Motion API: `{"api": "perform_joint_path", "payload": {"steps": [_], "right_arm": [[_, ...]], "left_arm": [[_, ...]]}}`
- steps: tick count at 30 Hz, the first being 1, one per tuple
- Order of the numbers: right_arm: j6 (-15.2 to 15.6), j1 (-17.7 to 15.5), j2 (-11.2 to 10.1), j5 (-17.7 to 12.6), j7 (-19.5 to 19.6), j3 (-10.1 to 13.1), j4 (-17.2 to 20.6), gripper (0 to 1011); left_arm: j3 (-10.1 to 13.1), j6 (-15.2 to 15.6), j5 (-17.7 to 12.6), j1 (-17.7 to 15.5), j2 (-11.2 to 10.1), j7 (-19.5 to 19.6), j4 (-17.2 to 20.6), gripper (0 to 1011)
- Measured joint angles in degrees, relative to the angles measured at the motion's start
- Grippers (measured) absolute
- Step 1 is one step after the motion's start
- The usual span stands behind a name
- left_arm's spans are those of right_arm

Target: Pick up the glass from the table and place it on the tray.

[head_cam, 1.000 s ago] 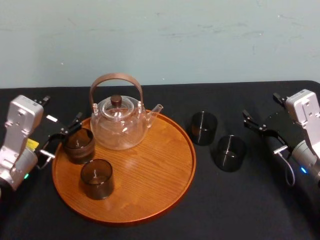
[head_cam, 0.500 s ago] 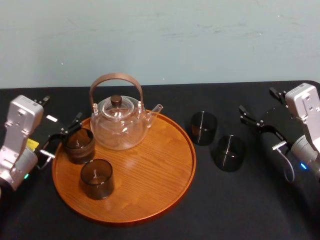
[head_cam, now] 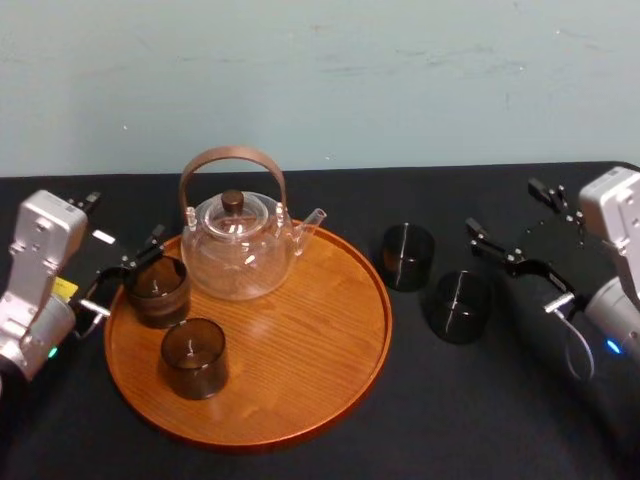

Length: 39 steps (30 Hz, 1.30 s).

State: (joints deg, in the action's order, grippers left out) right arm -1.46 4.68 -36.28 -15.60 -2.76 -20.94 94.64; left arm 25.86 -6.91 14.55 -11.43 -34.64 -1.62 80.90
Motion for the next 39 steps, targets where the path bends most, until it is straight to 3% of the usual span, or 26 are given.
{"api": "perform_joint_path", "payload": {"steps": [20, 39], "right_arm": [[1.73, -11.43, -0.53, 1.17, 0.51, 3.22, 7.99, 1002], [1.66, -15.76, 1.05, 2.38, -1.59, 4.74, 9.05, 1002]], "left_arm": [[0.00, 0.00, 0.00, 0.00, 0.00, 0.00, 0.00, 1002], [0.00, 0.00, 0.00, 0.00, 0.00, 0.00, 0.00, 1002]]}}
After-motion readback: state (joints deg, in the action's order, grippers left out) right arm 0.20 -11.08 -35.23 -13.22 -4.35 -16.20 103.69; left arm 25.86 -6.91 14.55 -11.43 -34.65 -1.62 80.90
